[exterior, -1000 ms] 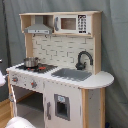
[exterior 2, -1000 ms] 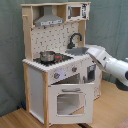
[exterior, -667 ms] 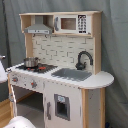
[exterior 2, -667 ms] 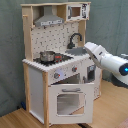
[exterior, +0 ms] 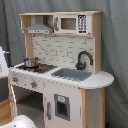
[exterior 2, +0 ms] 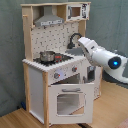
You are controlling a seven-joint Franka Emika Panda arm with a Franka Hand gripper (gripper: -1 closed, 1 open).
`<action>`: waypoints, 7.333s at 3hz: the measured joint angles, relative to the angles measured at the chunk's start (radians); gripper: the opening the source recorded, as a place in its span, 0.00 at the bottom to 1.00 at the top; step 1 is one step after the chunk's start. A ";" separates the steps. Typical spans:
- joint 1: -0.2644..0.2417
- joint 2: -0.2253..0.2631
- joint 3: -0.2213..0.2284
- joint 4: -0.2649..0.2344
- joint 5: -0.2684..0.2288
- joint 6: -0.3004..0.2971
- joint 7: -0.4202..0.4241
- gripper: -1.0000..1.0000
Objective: Play with the kitchen
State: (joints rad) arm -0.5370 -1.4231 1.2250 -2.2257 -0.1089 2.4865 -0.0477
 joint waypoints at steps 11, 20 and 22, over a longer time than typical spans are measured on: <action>-0.321 0.612 0.051 0.486 0.326 -0.482 -0.437 1.00; -0.916 0.780 0.629 0.881 0.330 -0.623 -0.855 1.00; -1.049 0.779 0.786 0.987 0.330 -0.649 -0.909 1.00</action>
State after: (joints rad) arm -1.5861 -0.6440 2.0107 -1.2389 0.2211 1.8379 -0.9568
